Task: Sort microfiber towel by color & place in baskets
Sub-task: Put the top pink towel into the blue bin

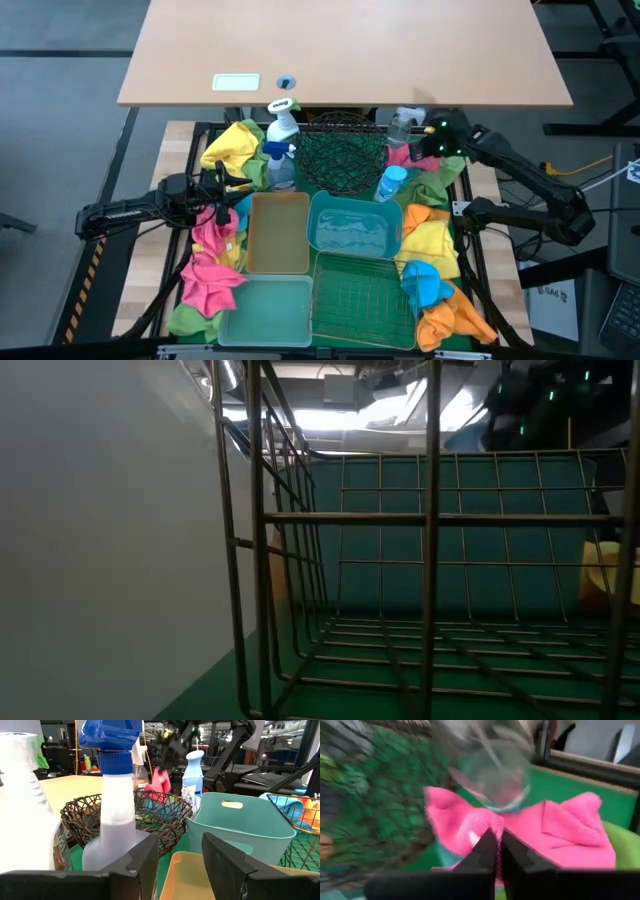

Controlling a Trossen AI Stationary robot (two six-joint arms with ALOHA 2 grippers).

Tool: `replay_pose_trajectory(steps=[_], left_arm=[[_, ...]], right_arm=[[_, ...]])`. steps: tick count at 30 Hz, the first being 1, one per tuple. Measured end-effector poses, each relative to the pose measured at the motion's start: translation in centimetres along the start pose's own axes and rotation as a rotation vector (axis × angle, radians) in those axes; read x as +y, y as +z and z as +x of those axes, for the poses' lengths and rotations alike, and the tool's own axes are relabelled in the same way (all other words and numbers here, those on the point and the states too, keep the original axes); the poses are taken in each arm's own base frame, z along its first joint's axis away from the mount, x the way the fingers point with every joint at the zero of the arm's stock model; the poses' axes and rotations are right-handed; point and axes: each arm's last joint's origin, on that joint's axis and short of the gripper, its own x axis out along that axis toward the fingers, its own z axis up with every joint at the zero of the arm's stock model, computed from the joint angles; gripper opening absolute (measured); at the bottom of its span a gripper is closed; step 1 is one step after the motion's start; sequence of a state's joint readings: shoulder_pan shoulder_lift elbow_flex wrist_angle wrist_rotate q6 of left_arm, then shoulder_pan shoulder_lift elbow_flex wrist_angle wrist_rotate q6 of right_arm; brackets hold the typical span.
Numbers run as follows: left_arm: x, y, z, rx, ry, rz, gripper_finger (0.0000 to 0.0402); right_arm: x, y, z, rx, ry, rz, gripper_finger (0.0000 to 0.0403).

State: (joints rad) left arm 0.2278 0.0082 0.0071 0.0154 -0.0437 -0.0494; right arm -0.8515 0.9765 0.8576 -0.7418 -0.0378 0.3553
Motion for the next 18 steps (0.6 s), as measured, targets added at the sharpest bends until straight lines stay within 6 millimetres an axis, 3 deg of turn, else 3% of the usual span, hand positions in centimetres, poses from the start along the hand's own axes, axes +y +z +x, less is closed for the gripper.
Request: replay_pose_trajectory(steps=[10,18], left_arm=[[0.0,0.0,0.0,0.000,-0.001,0.000,0.0146],[0.0,0.0,0.0,0.000,0.000,0.000,0.0146]], right_arm=[[2.2,4.8,-10.5,-0.255,0.088,-0.057,0.0003],[3.6,6.9,-18.4,-0.466,0.271,-0.095,0.0002]])
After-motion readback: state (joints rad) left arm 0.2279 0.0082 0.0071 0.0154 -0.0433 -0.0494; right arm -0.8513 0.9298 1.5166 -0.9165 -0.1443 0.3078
